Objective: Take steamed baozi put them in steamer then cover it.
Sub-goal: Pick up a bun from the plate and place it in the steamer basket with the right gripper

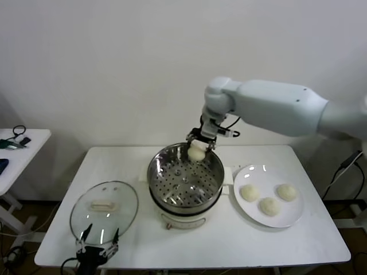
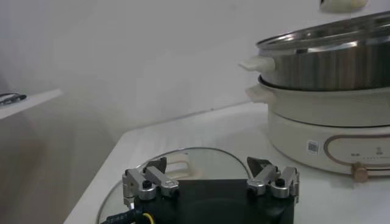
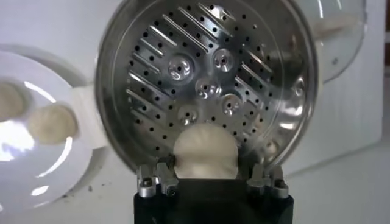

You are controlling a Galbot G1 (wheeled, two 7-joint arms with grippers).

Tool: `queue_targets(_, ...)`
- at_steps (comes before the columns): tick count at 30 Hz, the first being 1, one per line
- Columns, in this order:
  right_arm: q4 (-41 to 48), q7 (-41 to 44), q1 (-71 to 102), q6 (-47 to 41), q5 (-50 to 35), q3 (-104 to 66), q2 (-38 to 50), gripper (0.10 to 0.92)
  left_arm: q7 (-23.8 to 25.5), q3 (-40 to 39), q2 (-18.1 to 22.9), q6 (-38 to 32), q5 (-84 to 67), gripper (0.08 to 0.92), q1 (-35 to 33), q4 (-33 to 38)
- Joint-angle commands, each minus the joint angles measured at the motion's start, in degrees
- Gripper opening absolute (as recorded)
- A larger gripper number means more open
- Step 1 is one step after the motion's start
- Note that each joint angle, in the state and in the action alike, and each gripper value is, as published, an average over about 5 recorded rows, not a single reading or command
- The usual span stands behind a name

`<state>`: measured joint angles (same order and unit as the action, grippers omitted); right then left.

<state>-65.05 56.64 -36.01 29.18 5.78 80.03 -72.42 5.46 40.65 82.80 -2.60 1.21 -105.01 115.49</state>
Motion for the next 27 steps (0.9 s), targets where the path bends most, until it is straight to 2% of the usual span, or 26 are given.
queue_targets(1,8.6,-2.4,7.5,4.6,8.7,-2.0,-6.5,0.681,0.0,0.0,-0.1,0.0,-0.1,0.823,0.0,0.2)
queue_targets(8,14.5,-2.3,10.0,6.8,11.2,-3.5,-9.1,0.683,-0.1,0.1,0.2,-0.1,-0.2,0.823,0.1,0.2)
queue_targets(15,16.2,-0.5,10.5,7.6,8.9,-3.3,-9.9,0.693,-0.1,0.0,0.3,-0.1,-0.3,0.823,0.1,0.1)
queue_targets(20,16.1,-1.9,9.2,8.2,6.1,-3.5,-9.6,0.793,-0.1,-0.1,0.5,-0.1,-0.3,0.823,0.3,-0.1)
queue_targets(23,14.4,-1.3,5.9,7.4,1.1,-4.3,-8.1,0.818,-0.1,-0.2,0.5,-0.1,-0.3,0.823,0.3,-0.1)
queue_targets(27,8.9,3.4,-4.6,3.3,-16.8,1.0,-3.0,0.822,-0.1,-0.2,0.4,-0.1,-0.1,0.823,0.2,0.0)
